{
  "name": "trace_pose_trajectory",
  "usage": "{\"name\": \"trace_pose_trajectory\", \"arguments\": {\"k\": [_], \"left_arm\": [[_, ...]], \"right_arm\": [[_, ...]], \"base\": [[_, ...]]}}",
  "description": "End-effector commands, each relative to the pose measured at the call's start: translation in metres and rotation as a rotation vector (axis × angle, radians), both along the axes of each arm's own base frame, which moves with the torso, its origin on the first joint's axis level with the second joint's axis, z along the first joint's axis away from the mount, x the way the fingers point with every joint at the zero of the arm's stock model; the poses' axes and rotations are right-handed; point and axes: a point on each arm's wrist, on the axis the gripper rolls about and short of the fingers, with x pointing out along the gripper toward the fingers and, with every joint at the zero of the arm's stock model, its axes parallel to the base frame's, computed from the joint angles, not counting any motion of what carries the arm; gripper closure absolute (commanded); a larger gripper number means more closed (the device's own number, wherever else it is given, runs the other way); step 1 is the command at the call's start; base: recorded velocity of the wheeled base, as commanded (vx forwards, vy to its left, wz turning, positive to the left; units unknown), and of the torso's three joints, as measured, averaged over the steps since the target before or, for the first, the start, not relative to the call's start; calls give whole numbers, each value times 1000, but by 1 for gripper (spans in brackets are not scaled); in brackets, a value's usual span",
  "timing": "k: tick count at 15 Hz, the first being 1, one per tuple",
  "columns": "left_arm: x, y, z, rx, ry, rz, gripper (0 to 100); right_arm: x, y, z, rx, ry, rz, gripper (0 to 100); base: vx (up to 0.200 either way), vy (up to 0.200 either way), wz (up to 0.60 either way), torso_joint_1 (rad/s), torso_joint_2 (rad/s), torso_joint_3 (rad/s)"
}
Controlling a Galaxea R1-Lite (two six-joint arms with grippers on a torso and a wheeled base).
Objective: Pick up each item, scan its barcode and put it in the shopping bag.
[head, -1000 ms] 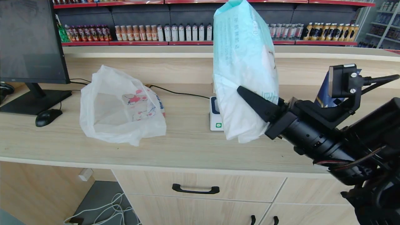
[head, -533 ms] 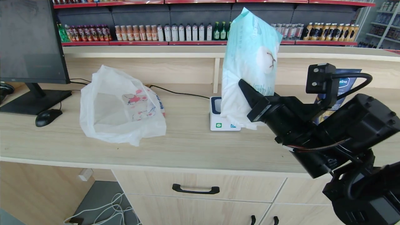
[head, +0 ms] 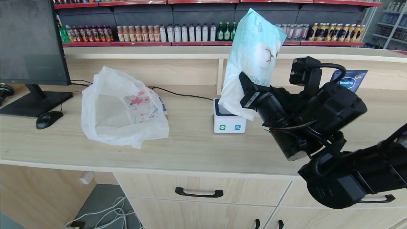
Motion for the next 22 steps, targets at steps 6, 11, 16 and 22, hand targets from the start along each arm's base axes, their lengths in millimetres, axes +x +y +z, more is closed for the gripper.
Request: {"name": "trace_pose_trajectory", "arguments": {"k": [6, 11, 16, 22], "left_arm": [[0, 0, 0, 0, 0, -1, 0], [0, 0, 0, 0, 0, 0, 0], [0, 0, 0, 0, 0, 0, 0], [0, 0, 0, 0, 0, -1, 0]], "right_arm": [[40, 18, -36, 15, 53, -7, 100], [45, 16, -40, 17, 59, -15, 100], [55, 2, -42, 22, 51, -55, 100], [54, 4, -43, 24, 48, -51, 100]], "base": [[0, 0, 0, 0, 0, 0], [0, 0, 0, 0, 0, 0], [0, 0, 0, 0, 0, 0], [0, 0, 0, 0, 0, 0]]}}
